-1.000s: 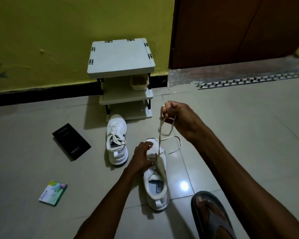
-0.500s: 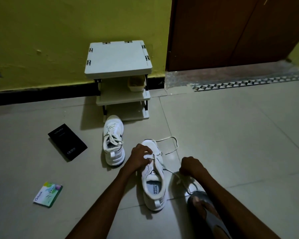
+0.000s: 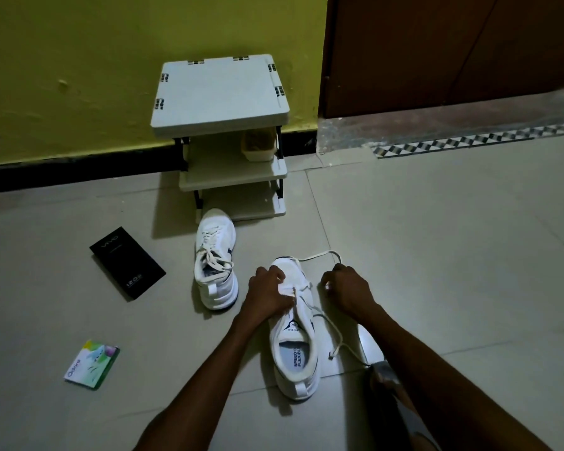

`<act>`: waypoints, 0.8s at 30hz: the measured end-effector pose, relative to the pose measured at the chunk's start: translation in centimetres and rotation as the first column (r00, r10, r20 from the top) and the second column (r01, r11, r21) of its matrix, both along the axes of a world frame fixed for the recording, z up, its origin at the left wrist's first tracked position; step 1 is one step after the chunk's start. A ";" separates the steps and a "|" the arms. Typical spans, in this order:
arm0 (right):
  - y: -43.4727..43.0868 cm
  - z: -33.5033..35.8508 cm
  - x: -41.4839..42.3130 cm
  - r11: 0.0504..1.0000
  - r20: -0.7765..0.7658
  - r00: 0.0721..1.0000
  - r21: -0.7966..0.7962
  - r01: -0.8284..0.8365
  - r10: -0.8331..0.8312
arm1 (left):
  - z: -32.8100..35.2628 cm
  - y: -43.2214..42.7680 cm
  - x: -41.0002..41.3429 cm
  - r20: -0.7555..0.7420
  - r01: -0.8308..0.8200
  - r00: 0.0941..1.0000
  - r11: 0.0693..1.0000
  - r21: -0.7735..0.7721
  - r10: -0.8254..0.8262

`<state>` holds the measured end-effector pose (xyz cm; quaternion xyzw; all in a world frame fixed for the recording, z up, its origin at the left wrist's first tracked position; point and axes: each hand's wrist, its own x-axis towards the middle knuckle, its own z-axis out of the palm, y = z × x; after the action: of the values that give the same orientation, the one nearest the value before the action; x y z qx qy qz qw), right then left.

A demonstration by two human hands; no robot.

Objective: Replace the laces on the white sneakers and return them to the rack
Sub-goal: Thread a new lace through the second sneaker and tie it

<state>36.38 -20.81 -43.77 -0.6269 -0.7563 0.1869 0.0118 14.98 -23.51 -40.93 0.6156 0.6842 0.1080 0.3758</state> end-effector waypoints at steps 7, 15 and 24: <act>-0.1 -0.6 -0.7 0.995 0.163 0.987 0.098 0.003 -0.019 | 1.4 -1.6 0.5 -0.086 -0.123 0.989 0.991 -0.043 0.119; -0.3 -0.2 0.2 0.996 0.022 0.996 -0.034 0.087 -0.086 | 2.4 -2.2 -0.5 0.053 -0.276 0.960 0.961 -0.022 0.277; -2.2 -0.1 -1.0 0.990 -0.101 0.985 0.006 0.142 -0.140 | 2.7 -2.8 -1.1 0.180 -0.326 0.925 0.943 -0.071 0.334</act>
<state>35.36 -23.05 -43.91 -0.6685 -0.7097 0.2118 0.0673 13.88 -26.30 -38.27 0.4710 0.7410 0.2141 0.4279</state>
